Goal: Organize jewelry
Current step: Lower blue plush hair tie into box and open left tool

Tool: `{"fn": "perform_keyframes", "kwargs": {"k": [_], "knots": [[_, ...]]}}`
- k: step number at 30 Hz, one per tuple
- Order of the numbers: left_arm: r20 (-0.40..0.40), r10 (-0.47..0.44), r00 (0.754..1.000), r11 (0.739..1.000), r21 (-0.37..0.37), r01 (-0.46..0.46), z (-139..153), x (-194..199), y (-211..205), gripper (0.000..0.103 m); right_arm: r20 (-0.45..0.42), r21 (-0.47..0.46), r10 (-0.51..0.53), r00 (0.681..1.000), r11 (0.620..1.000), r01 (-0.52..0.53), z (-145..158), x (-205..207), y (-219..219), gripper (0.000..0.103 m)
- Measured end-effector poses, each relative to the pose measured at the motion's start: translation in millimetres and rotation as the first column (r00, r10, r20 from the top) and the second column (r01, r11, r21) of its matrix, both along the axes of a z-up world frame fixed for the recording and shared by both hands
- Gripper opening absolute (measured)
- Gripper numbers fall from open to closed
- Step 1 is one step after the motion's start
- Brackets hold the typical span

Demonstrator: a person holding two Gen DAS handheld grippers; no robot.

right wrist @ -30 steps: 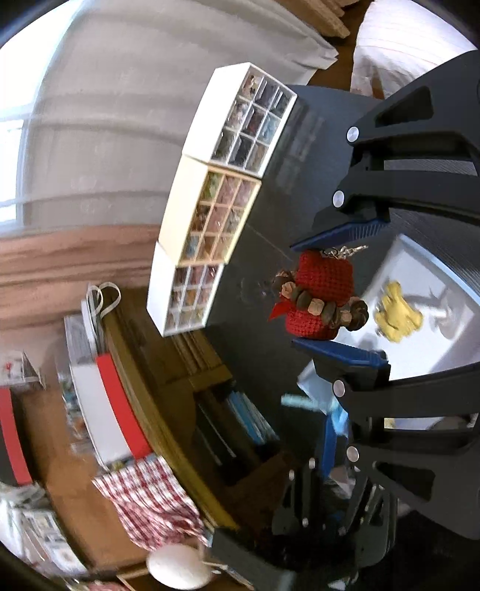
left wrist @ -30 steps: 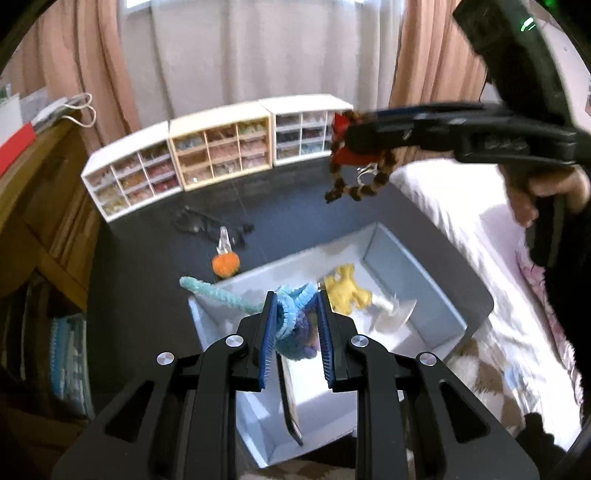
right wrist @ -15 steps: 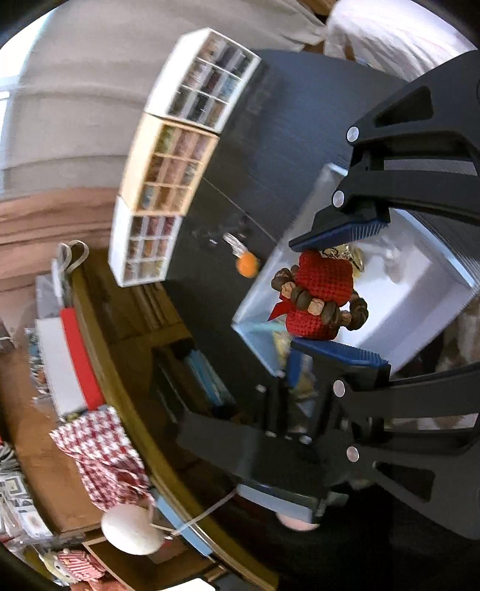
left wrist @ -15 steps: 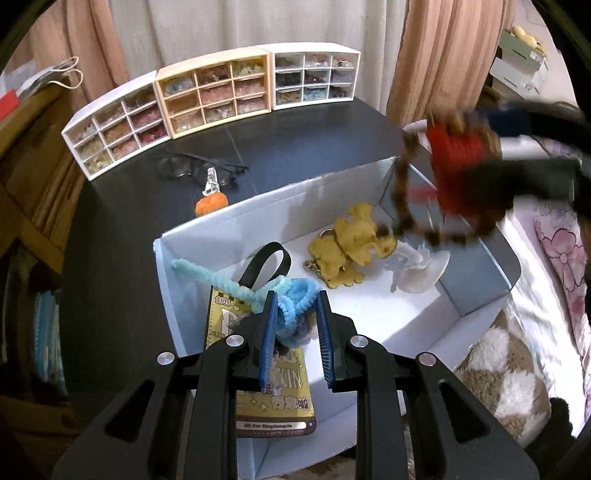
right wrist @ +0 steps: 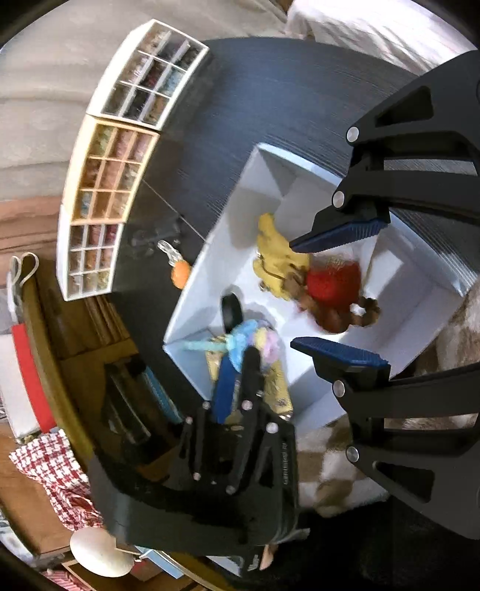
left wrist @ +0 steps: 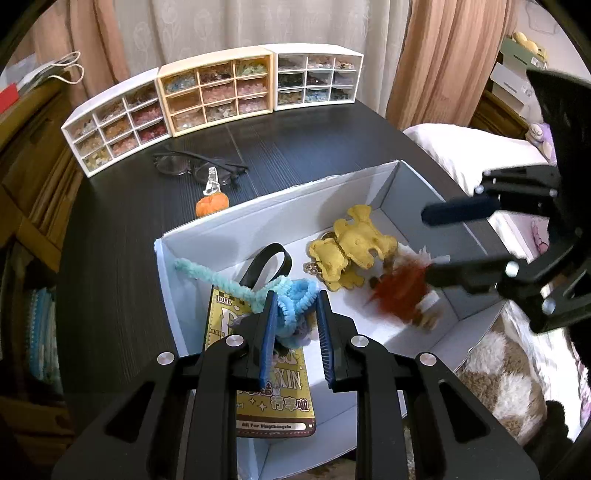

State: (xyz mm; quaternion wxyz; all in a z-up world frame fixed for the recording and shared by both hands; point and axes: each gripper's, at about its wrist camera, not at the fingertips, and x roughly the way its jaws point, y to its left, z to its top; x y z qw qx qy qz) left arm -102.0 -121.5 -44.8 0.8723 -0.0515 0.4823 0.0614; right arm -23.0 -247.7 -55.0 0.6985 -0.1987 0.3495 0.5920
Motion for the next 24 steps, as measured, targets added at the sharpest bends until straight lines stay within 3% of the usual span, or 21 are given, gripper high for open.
{"fn": "perform_keyframes", "kwargs": {"k": [11, 13, 14, 16, 18, 20, 24], "knots": [[0.001, 0.001, 1.000, 1.000, 0.002, -0.001, 1.0, 1.4, -0.3, 0.025, 0.050, 0.193, -0.216, 0.975, 0.960, 0.202, 45.8, 45.3, -33.4, 0.085], [0.002, 0.002, 1.000, 1.000, 0.004, -0.002, 0.9, 1.9, -0.4, 0.025, 0.053, 0.230, -0.251, 0.966, 0.945, 0.233, 47.8, 50.3, -38.5, 0.097], [-0.002, 0.002, 1.000, 1.000, 0.005, -0.002, 0.7, 2.2, -1.4, 0.029, 0.064, 0.262, -0.274, 0.960, 0.932, 0.248, 48.7, 52.0, -42.9, 0.096], [-0.009, -0.002, 1.000, 1.000, 0.018, 0.002, 0.7, 2.6, -3.7, 0.052, 0.072, 0.288, -0.288, 0.955, 0.923, 0.257, 48.6, 55.1, -47.2, 0.096], [0.010, -0.016, 1.000, 1.000, 0.018, 0.016, 4.5, 0.4, -7.7, 0.085, 0.066, 0.289, -0.303, 0.951, 0.918, 0.272, 47.1, 59.0, -49.6, 0.096], [0.025, -0.018, 1.000, 0.999, 0.027, 0.018, 9.6, -1.0, -11.8, 0.097, 0.036, 0.289, -0.323, 0.946, 0.909, 0.299, 44.5, 66.4, -51.5, 0.096], [0.053, -0.038, 0.998, 0.997, 0.064, 0.034, 22.5, -3.4, -20.3, 0.099, -0.009, 0.304, -0.339, 0.941, 0.895, 0.325, 40.7, 75.9, -54.9, 0.096]]}}
